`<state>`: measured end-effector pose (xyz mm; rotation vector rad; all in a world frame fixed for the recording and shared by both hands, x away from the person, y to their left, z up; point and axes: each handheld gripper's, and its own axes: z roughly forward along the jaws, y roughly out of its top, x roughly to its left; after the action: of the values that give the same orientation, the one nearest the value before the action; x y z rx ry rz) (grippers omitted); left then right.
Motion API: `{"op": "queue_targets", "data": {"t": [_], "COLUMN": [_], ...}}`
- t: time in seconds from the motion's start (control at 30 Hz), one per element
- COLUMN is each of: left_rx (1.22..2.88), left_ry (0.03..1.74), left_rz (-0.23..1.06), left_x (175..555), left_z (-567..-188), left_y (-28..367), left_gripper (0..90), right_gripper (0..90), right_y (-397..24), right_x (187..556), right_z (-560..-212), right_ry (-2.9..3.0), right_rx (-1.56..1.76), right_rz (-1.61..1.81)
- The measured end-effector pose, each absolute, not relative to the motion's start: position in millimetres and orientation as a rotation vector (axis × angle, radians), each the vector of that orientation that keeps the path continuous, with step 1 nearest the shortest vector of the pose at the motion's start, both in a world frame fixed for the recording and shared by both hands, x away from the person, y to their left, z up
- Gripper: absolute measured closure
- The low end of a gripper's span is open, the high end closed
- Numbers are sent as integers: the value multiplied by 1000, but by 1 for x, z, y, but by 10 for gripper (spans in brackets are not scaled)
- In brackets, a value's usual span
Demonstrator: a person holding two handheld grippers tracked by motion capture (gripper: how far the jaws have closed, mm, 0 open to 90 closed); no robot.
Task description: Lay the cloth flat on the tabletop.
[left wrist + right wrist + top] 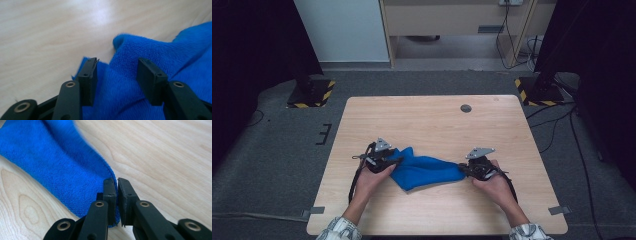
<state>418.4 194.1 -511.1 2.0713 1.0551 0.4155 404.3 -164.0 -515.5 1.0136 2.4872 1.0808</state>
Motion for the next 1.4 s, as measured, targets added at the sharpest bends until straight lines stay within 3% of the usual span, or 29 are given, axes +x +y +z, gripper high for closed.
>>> {"op": "queue_targets", "data": {"t": [0.1, 0.33, 0.4, 0.6, 0.93, 1.0, 1.17, 1.4], "left_rx": [2128, 2131, 2108, 2039, 2191, 2152, 2022, 1924], "left_ry": [1046, 984, 983, 970, 1018, 1025, 1053, 1091], "left_rz": [410, 449, 495, 645, 482, 480, 521, 550], "left_x": [416, 408, 404, 387, 381, 383, 385, 415], "left_z": [-519, -512, -506, -486, -521, -517, -502, -489], "left_y": [187, 180, 182, 186, 175, 177, 189, 203], "left_gripper": [564, 839, 853, 854, 852, 817, 584, 573], "right_gripper": [851, 869, 868, 865, 857, 855, 842, 844], "right_y": [-167, -173, -173, -167, -167, -167, -168, -167], "right_x": [406, 410, 412, 414, 417, 417, 417, 418], "right_z": [-513, -511, -511, -509, -513, -513, -512, -513], "right_ry": [2476, 2447, 2443, 2442, 2478, 2471, 2468, 2468], "right_rx": [1026, 1046, 1053, 1032, 1033, 1037, 1040, 1037], "right_rz": [1084, 1086, 1089, 1108, 1066, 1066, 1067, 1061]}}
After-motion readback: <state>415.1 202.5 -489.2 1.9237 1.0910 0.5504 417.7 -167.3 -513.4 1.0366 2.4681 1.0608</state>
